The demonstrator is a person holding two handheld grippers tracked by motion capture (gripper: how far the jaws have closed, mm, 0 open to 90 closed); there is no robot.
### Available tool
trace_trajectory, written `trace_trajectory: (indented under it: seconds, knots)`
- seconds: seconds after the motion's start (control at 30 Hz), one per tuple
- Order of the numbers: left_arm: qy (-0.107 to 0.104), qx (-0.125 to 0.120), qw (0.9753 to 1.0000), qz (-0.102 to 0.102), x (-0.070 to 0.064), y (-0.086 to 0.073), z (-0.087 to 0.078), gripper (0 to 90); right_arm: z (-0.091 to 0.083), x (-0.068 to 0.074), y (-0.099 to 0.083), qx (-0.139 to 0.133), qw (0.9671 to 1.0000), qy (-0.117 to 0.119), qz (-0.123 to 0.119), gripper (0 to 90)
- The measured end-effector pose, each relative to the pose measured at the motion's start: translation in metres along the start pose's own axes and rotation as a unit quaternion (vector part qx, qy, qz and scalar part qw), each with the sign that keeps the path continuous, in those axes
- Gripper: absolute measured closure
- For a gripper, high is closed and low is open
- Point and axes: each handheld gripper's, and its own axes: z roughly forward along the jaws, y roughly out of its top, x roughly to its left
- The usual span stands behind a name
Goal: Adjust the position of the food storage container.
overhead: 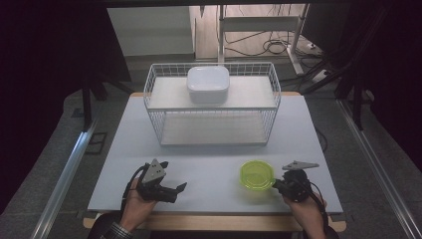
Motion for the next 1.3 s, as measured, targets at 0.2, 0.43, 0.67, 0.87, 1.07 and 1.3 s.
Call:
trace_trajectory:
  seconds: [0.2,0.43,0.67,0.87,1.07,1.3]
  knots:
    - [-0.003,0.000,1.0000,-0.001,0.000,0.000,0.001,4.1,0.009,0.009,0.004,0.006,0.9998,0.018,-0.006,89.6]
    - [-0.004,0.001,1.0000,-0.001,-0.001,0.000,0.001,4.1,0.025,0.019,0.014,0.006,0.9988,0.044,-0.019,89.5]
    - [-0.006,0.004,1.0000,-0.001,-0.001,0.000,0.003,4.1,0.040,0.028,0.026,0.002,0.9974,0.063,-0.035,89.4]
    - [-0.007,0.005,1.0000,-0.001,-0.002,0.000,0.004,4.1,0.051,0.032,0.037,0.000,0.9964,0.074,-0.041,89.4]
    - [-0.007,0.005,1.0000,0.000,-0.002,0.000,0.003,4.1,0.066,0.039,0.052,-0.002,0.9951,0.084,-0.052,89.5]
    - [-0.008,0.004,1.0000,-0.001,-0.001,0.000,0.003,4.0,0.062,0.033,0.055,-0.006,0.9961,0.062,-0.062,89.4]
